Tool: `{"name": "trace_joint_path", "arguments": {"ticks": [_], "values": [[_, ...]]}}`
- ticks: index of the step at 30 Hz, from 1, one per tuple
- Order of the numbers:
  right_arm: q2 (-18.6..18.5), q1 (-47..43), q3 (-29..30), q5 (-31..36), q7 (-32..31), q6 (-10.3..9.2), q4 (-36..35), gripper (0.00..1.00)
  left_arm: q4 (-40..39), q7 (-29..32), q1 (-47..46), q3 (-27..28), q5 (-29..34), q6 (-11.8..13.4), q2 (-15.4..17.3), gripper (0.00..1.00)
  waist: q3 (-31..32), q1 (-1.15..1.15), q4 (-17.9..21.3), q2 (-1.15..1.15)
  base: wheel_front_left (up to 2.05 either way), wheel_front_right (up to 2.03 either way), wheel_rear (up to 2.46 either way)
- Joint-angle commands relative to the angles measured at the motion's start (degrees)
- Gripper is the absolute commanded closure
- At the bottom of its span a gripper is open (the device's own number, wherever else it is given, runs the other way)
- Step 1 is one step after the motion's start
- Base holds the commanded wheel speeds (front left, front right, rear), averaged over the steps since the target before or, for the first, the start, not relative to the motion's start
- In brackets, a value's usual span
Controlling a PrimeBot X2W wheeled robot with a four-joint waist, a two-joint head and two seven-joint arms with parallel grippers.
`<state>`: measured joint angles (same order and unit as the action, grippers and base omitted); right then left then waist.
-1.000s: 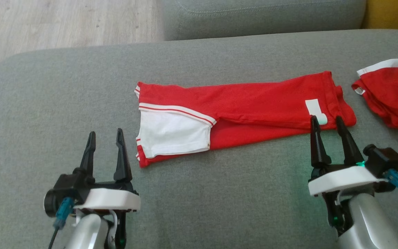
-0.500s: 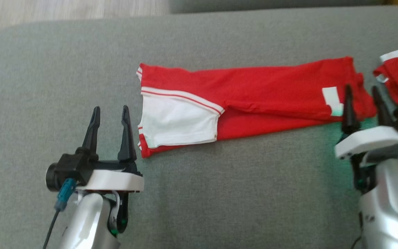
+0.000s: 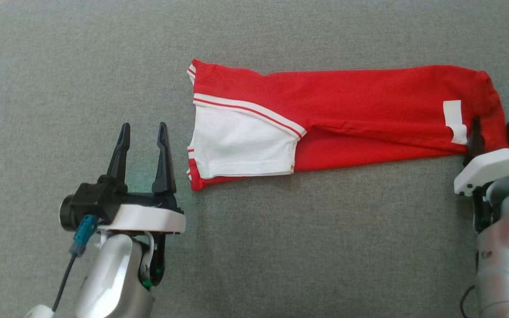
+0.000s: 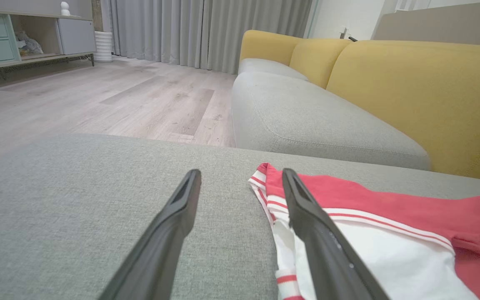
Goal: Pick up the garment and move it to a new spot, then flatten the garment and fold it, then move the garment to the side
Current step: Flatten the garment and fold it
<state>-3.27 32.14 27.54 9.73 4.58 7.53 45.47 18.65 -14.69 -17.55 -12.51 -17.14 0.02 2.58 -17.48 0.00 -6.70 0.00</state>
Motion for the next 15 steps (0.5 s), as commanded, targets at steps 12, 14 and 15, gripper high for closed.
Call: {"name": "trace_joint_path", "arguments": {"ticks": [12,14,15], "values": [[0.37,5.36,-2.17,-1.38,3.54,-0.04,10.84,1.00,-1.05,-0.30,-1.73,1.58,-0.04,0.80,0.31,0.00,0.29,0.00,1.71,0.00,0.00,0.00,0.00],[0.37,5.61,-2.55,-2.02,4.32,-0.04,11.25,1.00,-0.96,-0.30,-1.62,1.66,0.05,0.79,0.31,0.00,0.56,0.00,1.97,0.00,0.00,0.00,0.00],[0.37,5.78,-2.74,-2.44,5.07,-0.04,11.33,1.00,-0.85,-0.30,-1.49,1.77,0.15,0.78,0.31,0.00,0.90,0.00,2.24,0.00,0.00,0.00,0.00]]}}
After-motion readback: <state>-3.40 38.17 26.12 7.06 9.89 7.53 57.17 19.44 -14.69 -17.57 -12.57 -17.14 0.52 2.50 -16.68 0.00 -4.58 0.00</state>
